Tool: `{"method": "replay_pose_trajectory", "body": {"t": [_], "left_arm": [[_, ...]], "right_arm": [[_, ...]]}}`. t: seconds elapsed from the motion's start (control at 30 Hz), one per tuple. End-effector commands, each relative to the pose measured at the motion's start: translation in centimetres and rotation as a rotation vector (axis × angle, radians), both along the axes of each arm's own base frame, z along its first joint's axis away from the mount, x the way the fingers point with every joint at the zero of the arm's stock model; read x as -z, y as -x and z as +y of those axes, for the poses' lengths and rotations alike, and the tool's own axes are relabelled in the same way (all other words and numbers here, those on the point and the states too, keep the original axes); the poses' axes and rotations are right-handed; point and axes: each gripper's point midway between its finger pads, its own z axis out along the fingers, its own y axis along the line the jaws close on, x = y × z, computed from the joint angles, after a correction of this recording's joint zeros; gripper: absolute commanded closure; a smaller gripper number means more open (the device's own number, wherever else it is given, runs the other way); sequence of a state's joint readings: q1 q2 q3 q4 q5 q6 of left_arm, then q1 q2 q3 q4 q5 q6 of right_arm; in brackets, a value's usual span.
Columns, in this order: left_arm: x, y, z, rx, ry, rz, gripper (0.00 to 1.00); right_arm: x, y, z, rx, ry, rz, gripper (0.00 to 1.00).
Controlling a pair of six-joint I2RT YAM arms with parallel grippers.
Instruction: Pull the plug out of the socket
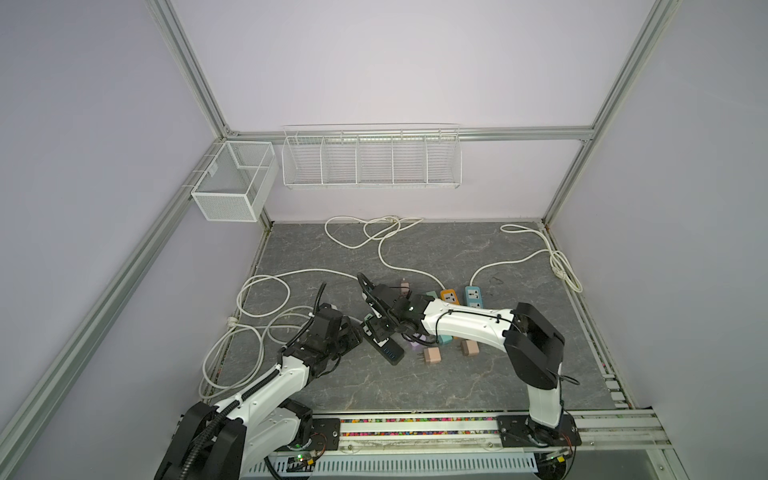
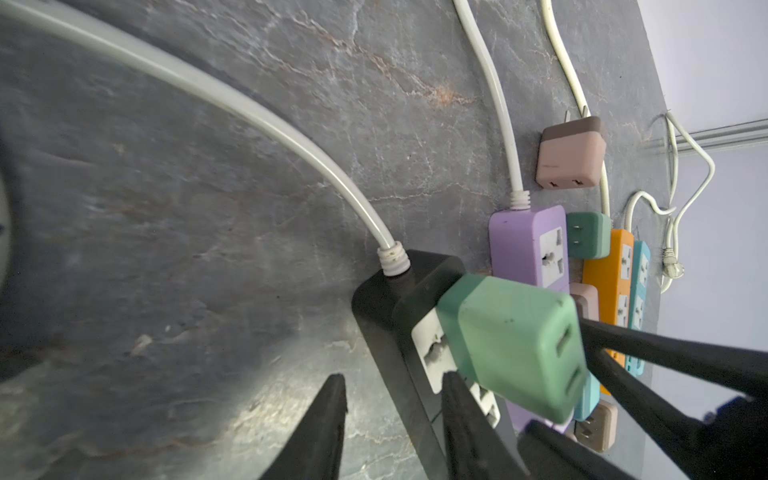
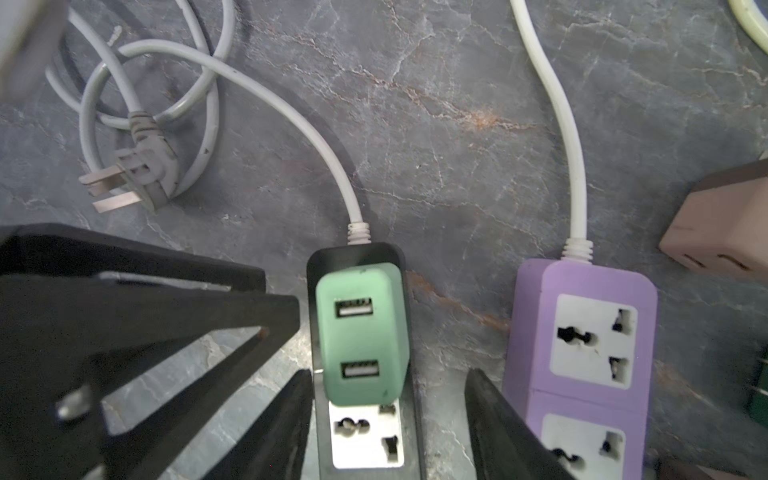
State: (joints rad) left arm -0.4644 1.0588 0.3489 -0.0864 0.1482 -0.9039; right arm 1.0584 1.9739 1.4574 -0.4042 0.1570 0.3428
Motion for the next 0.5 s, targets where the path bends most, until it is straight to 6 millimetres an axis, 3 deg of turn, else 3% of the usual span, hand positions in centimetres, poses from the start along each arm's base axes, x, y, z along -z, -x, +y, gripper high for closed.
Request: {"method": "replay_pose_trajectory", "body": {"t": [0.0, 0.47], "left_arm": [[0.1, -0.4, -0.2, -0.011, 0.026, -0.005, 0.61], [1.7, 0.0, -0.2, -0.012, 0.012, 0.056, 0.64]], "right_arm": [[0.7, 0.2, 0.2, -0.026, 0.033, 0.003, 0.40], [2.0, -0.4, 1.1, -0.044, 0.058, 0.004, 0.48]]}}
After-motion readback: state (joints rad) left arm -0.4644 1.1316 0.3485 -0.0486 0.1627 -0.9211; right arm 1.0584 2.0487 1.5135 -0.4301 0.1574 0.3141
